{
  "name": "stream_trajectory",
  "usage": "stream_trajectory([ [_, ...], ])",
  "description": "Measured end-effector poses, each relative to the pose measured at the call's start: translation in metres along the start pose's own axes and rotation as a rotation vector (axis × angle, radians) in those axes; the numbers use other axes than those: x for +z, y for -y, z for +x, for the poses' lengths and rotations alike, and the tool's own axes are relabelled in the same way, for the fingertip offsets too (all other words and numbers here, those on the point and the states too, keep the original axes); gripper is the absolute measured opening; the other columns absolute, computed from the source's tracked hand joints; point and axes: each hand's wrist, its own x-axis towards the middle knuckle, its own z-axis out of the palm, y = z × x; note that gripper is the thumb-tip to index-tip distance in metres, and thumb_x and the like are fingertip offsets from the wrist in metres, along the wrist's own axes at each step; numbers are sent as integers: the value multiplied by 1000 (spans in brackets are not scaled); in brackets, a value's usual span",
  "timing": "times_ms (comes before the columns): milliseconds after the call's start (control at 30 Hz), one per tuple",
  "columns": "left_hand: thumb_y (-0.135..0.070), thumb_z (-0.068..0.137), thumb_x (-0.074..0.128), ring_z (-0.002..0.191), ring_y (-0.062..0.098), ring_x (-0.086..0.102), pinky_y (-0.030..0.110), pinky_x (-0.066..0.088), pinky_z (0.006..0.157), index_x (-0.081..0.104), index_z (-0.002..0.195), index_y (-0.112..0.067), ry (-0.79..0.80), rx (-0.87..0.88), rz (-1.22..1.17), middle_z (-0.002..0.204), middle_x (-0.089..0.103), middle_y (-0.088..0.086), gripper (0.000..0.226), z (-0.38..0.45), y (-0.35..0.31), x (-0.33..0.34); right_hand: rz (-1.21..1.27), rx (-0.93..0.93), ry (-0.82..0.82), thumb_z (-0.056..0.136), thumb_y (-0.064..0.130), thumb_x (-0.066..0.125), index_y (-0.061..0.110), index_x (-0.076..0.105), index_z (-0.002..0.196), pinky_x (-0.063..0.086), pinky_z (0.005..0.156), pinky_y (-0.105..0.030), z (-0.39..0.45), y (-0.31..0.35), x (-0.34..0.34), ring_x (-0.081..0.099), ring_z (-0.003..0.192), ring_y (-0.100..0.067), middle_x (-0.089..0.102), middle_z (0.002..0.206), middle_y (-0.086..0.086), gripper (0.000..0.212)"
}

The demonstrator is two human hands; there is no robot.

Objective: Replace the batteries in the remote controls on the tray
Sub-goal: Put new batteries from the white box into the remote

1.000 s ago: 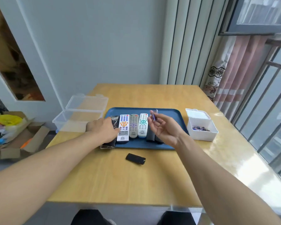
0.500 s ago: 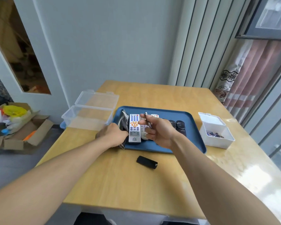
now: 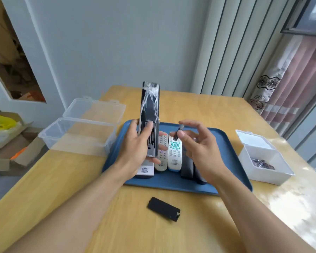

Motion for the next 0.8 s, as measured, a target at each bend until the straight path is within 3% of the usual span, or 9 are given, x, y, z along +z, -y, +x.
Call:
stream_trajectory([
  [133, -55, 106, 29, 62, 30, 66, 26, 40, 38, 61, 121, -17, 44, -44, -128, 90, 75, 9, 52, -5, -1, 3, 19, -97, -29, 91, 5, 67, 5, 56, 99, 40, 54, -7, -10, 8, 3, 60, 53, 2, 79, 87, -5, 14],
  [167, -58, 105, 26, 61, 30, 65, 25, 39, 37, 66, 116, -18, 83, -54, -163, 89, 74, 10, 58, -7, -4, 4, 4, -122, -25, 89, 9, 70, 7, 59, 96, 43, 57, -15, -13, 9, 5, 63, 56, -6, 79, 85, -1, 14],
  [233, -59, 104, 21, 59, 28, 63, 23, 37, 36, 71, 101, -23, 152, -62, -190, 85, 73, 7, 62, -12, -5, 4, -69, -168, -28, 85, 19, 75, 13, 64, 93, 49, 63, -41, -19, 6, 10, 65, 68, -39, 79, 87, 2, 15],
  [267, -59, 104, 21, 59, 27, 63, 23, 37, 37, 73, 96, -26, 171, -61, -177, 83, 73, 5, 62, -15, -5, 5, -95, -194, -23, 84, 21, 77, 15, 67, 93, 49, 66, -53, -21, 5, 13, 62, 73, -47, 79, 89, 2, 14],
  [300, -59, 104, 21, 61, 27, 63, 23, 37, 37, 75, 93, -28, 185, -65, -152, 82, 73, 3, 63, -17, -3, 5, -114, -220, -16, 84, 21, 78, 18, 69, 92, 49, 66, -55, -22, 3, 14, 60, 71, -48, 79, 91, 2, 12],
  [400, -59, 104, 23, 65, 27, 65, 24, 39, 37, 76, 97, -34, 246, -74, -113, 86, 73, 0, 59, -23, 6, 6, -155, -251, -10, 84, 22, 79, 26, 71, 94, 50, 57, -45, -27, 2, 15, 56, 58, -36, 78, 91, 4, 13],
  [533, -57, 105, 26, 69, 29, 67, 26, 43, 38, 61, 131, -23, 322, -49, -97, 86, 71, 2, 55, -23, 16, 9, -254, -319, -48, 84, 20, 79, 24, 65, 90, 33, 47, -17, -30, 0, 13, 31, 45, -11, 77, 86, 10, 16],
  [667, -55, 105, 29, 65, 28, 67, 29, 45, 41, 54, 138, -16, 303, -25, -100, 91, 68, 9, 57, -22, 20, 7, -400, -430, -56, 84, 11, 79, 8, 65, 84, 27, 45, -8, -34, 0, 13, 42, 38, -4, 74, 81, 17, 15],
  [800, -62, 104, 29, 59, 31, 61, 34, 46, 51, 50, 140, -18, 247, -5, -52, 94, 66, 12, 61, -20, 22, 4, -642, -569, -67, 84, 16, 80, 13, 73, 90, 26, 48, -5, -35, -2, 16, 41, 42, -3, 59, 68, 37, 9],
])
